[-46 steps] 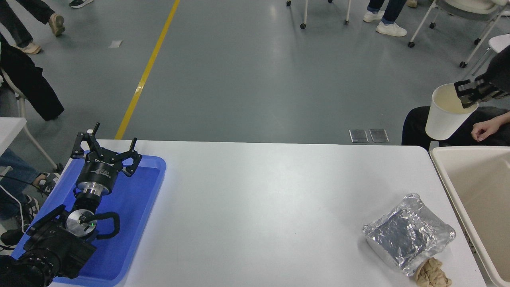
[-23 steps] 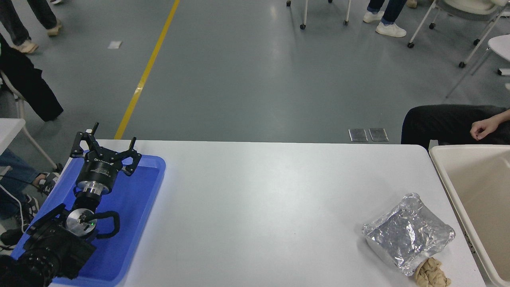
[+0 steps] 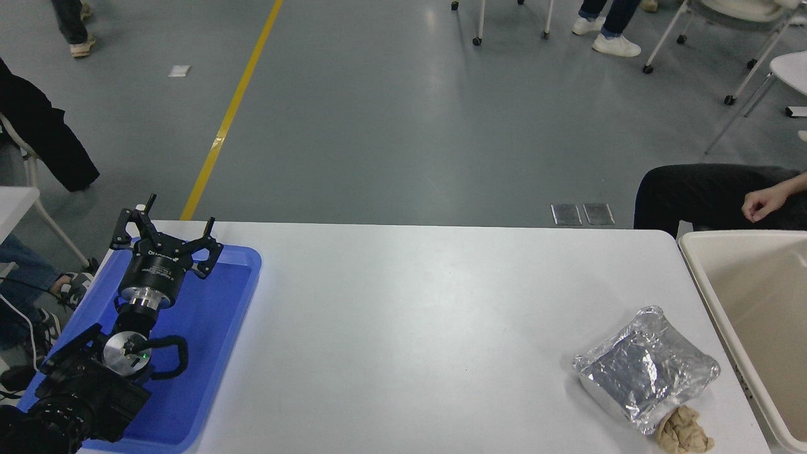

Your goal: Pick up paper cup place in dustbin

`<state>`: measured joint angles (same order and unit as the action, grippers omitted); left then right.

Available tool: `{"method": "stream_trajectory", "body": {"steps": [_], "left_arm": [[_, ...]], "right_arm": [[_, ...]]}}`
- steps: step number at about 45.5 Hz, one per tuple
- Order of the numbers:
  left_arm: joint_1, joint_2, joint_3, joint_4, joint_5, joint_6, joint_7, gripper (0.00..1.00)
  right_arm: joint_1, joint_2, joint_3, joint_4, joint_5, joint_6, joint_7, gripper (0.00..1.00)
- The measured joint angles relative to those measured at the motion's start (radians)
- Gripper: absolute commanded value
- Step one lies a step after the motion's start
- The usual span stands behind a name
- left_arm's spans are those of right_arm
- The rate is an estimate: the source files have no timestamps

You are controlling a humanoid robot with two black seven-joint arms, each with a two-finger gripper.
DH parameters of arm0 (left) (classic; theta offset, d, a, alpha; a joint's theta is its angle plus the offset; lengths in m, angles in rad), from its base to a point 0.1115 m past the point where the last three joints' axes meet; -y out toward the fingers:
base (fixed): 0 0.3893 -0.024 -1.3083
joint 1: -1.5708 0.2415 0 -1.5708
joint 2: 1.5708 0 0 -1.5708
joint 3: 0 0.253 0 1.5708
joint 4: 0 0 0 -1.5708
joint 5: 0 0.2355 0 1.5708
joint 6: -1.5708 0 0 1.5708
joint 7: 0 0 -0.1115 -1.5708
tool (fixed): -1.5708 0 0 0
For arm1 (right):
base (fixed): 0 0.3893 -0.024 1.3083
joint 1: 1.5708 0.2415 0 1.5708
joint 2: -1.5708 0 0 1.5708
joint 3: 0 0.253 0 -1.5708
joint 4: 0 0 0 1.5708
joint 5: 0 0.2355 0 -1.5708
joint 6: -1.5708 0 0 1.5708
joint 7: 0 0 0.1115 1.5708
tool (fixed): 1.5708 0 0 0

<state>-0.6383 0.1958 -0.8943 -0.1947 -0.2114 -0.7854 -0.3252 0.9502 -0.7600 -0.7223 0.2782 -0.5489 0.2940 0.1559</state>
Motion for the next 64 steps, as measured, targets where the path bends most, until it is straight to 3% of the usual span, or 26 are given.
{"method": "stream_trajectory", "body": {"steps": [16, 39, 41, 42, 44, 45, 51, 64], "left_arm": [[0.000, 0.001, 0.000, 0.000, 0.000, 0.000, -0.001, 1.00], [0.000, 0.001, 0.000, 0.000, 0.000, 0.000, -0.001, 1.00], [0.000, 0.001, 0.000, 0.000, 0.000, 0.000, -0.002, 1.00], [0.000, 0.000, 0.000, 0.000, 0.000, 0.000, -0.002, 1.00], [0.000, 0.000, 0.000, 0.000, 0.000, 0.000, -0.002, 1.00], [0.000, 0.000, 0.000, 0.000, 0.000, 0.000, -0.002, 1.00], [0.000, -0.001, 0.000, 0.000, 0.000, 0.000, -0.002, 1.00], [0.000, -0.001, 0.000, 0.000, 0.000, 0.000, -0.002, 1.00]], "right_arm": [[-0.133, 0.074, 0.043, -0.071, 0.072, -0.066, -0.001, 0.00], [-0.163, 0.095, 0.051, -0.084, 0.087, -0.089, 0.004, 0.00], [-0.164, 0.097, 0.052, -0.084, 0.088, -0.091, 0.004, 0.17], [-0.165, 0.098, 0.052, -0.085, 0.088, -0.094, 0.004, 0.31], [-0.165, 0.101, 0.052, -0.086, 0.088, -0.097, 0.004, 0.82], [-0.165, 0.103, 0.053, -0.086, 0.088, -0.099, 0.004, 0.95], [-0.167, 0.110, 0.060, -0.086, 0.090, -0.105, 0.005, 1.00], [-0.157, 0.111, 0.084, -0.072, 0.091, -0.103, 0.006, 1.00]]}}
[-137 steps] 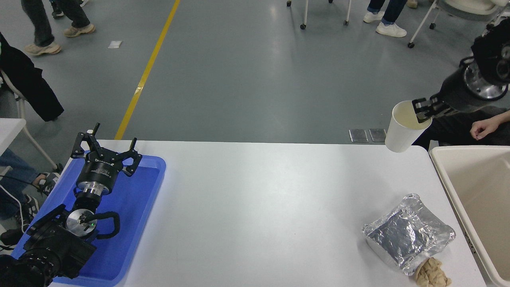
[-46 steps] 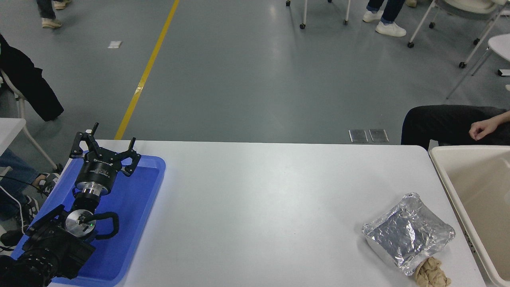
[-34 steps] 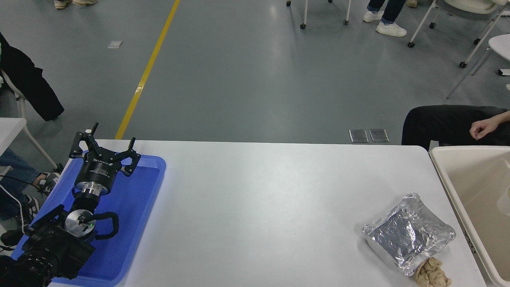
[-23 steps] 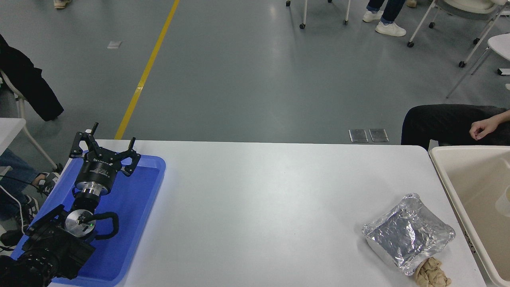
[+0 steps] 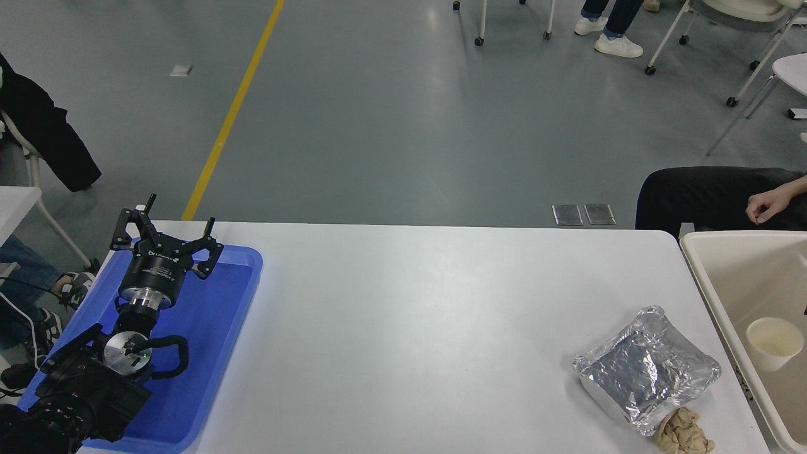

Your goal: Pick up paper cup place in dustbin

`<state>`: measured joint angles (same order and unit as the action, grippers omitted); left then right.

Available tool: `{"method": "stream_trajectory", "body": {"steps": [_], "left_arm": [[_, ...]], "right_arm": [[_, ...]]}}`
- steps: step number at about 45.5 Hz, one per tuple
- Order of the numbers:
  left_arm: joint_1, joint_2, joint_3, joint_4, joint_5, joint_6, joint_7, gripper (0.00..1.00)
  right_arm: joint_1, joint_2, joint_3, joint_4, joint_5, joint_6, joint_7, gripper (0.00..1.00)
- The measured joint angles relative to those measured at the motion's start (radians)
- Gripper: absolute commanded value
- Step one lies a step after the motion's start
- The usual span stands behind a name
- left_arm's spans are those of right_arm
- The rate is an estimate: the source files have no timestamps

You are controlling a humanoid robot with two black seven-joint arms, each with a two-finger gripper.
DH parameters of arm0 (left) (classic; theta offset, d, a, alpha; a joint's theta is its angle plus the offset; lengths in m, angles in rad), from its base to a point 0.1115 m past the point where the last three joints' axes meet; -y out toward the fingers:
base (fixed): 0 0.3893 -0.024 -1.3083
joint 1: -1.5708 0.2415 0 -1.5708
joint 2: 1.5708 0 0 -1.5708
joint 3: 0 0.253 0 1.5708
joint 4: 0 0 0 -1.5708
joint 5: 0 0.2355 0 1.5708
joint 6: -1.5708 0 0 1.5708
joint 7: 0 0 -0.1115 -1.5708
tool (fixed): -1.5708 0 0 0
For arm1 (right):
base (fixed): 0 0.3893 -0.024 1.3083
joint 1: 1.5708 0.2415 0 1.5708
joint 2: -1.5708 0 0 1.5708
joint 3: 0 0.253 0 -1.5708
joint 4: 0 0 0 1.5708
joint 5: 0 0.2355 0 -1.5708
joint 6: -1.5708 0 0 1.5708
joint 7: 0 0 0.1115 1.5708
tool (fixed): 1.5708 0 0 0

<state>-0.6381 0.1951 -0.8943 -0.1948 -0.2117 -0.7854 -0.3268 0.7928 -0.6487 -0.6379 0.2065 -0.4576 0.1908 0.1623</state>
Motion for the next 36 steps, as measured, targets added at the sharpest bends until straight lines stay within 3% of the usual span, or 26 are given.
{"method": "stream_trajectory", "body": {"steps": [17, 26, 36], "left_arm": [[-0.001, -0.001, 0.000, 0.000, 0.000, 0.000, 0.000, 1.00], [-0.001, -0.002, 0.000, 0.000, 0.000, 0.000, 0.002, 1.00], [-0.001, -0.003, 0.000, 0.000, 0.000, 0.000, 0.003, 1.00]], "right_arm": [[0.192, -0.048, -0.002, 0.184, -0.029, 0.029, 0.000, 1.00], [0.428, -0.142, -0.014, 0.517, -0.175, 0.039, -0.005, 1.00], [0.640, -0.144, -0.088, 0.775, -0.280, 0.049, -0.008, 1.00]]}}
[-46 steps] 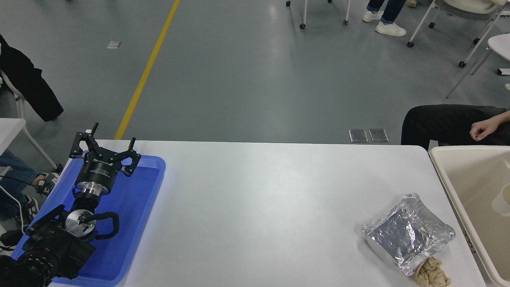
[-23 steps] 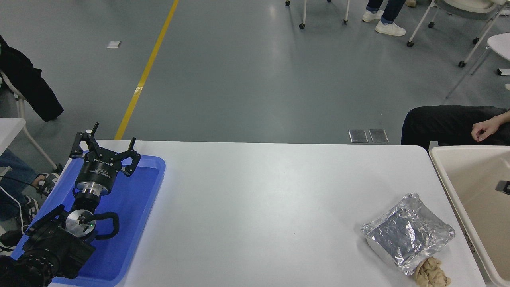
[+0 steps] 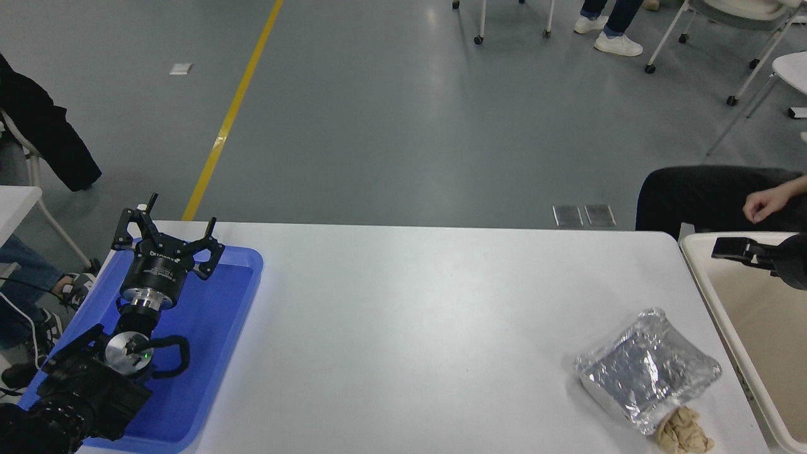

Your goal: Pick up paper cup place in dustbin

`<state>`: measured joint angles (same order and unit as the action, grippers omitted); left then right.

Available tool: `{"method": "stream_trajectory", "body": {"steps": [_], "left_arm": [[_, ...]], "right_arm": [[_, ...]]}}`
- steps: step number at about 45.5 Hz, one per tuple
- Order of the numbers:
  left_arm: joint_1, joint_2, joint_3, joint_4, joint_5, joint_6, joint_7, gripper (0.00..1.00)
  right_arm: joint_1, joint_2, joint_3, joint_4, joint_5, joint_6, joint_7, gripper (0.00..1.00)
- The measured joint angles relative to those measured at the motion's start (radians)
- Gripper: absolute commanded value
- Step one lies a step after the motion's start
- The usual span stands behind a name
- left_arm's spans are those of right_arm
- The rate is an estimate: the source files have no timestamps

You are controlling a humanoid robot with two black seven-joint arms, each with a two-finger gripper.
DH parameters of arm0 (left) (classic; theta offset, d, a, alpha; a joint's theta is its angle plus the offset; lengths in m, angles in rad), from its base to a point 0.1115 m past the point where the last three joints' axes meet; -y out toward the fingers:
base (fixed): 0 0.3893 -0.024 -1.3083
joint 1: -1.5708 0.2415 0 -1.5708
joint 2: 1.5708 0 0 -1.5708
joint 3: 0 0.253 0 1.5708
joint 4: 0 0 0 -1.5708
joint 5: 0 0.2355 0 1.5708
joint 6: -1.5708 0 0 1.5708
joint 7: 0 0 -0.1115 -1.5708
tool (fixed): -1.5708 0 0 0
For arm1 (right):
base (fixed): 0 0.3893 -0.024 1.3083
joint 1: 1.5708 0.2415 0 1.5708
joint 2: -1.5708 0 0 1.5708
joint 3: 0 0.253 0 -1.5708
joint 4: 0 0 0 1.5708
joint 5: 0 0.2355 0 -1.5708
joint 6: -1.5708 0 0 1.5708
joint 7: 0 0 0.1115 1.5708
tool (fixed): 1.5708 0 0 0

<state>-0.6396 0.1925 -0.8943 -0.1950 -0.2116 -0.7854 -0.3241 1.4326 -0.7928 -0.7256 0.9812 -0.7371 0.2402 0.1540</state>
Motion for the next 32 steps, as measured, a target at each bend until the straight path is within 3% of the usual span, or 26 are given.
{"method": "stream_trajectory", "body": {"steps": [16, 32], "left_arm": [[0.000, -0.001, 0.000, 0.000, 0.000, 0.000, 0.000, 1.00], [0.001, 0.001, 0.000, 0.000, 0.000, 0.000, 0.000, 1.00]], "right_arm": [[0.246, 0.123, -0.123, 0.181, -0.029, 0.132, -0.002, 1.00], [0.528, 0.275, -0.230, 0.300, 0.184, 0.346, -0.004, 1.00]]}}
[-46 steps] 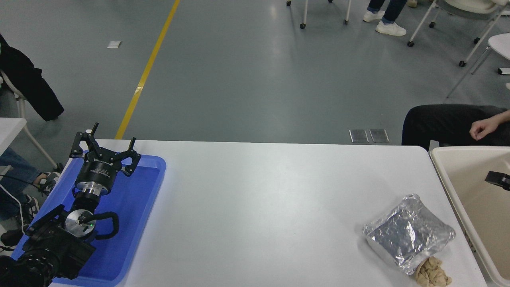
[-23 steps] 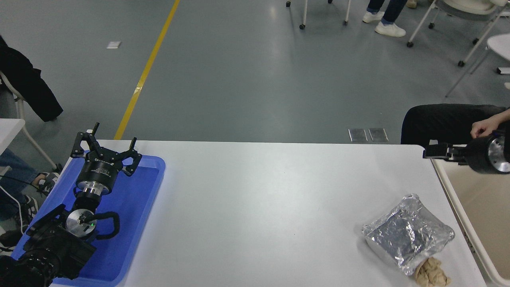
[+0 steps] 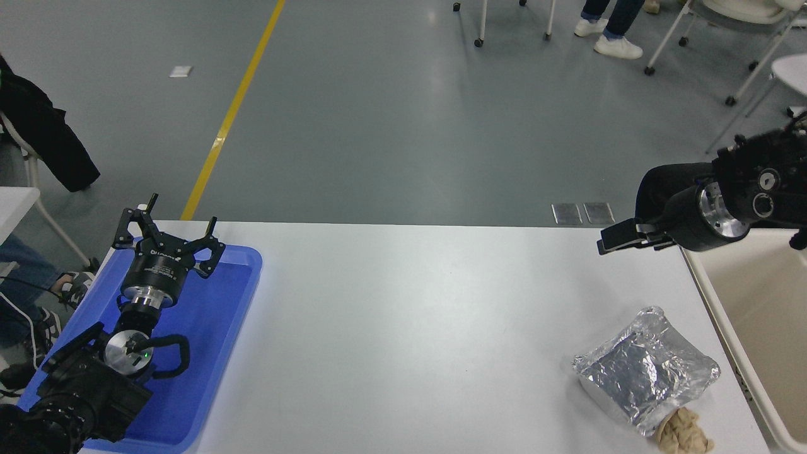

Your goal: Pick up paper cup place in dustbin

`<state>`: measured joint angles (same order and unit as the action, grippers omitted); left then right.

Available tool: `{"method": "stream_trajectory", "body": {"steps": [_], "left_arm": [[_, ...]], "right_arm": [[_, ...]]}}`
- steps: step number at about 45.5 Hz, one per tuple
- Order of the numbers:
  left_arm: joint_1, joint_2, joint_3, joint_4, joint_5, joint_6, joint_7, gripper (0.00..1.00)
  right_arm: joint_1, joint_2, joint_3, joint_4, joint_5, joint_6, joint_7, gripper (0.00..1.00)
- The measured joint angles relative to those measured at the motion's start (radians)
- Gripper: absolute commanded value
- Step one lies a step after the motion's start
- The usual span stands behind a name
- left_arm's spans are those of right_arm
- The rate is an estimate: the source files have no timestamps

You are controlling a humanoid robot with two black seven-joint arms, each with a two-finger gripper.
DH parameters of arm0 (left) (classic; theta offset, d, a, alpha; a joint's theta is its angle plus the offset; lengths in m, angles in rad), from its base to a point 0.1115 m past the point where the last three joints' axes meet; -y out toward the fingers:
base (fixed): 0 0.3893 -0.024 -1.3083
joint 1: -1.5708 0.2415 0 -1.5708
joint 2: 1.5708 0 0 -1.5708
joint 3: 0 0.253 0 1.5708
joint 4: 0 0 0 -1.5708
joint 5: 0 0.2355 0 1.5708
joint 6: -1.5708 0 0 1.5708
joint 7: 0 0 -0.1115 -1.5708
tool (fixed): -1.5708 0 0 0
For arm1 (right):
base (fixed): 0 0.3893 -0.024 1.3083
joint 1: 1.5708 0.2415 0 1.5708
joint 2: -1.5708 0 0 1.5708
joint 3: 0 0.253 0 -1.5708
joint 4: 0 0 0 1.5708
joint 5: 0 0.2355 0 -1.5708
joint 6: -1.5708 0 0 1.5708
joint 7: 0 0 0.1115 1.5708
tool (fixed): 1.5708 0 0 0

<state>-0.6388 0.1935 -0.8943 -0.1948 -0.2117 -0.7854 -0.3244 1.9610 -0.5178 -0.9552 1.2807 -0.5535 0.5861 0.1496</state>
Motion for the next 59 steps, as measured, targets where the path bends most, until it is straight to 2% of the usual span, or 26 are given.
{"method": "stream_trajectory", "body": {"steps": [9, 18, 27, 35, 59], "left_arm": [[0.001, 0.002, 0.000, 0.000, 0.000, 0.000, -0.001, 1.00], [0.001, 0.002, 0.000, 0.000, 0.000, 0.000, -0.001, 1.00], [0.002, 0.003, 0.000, 0.000, 0.000, 0.000, -0.001, 1.00], [0.002, 0.004, 0.000, 0.000, 0.000, 0.000, -0.002, 1.00], [0.002, 0.004, 0.000, 0.000, 0.000, 0.000, -0.002, 1.00]], "right_arm": [[0.124, 0.133, -0.109, 0.034, 0.127, 0.090, -0.004, 1.00], [0.224, 0.315, -0.214, 0.052, 0.312, 0.130, -0.017, 1.00], [0.286, 0.412, -0.291, 0.060, 0.419, 0.151, -0.031, 1.00], [0.313, 0.424, -0.343, 0.074, 0.457, 0.165, -0.034, 1.00], [0.394, 0.334, -0.398, 0.193, 0.463, 0.196, -0.036, 1.00]]}}
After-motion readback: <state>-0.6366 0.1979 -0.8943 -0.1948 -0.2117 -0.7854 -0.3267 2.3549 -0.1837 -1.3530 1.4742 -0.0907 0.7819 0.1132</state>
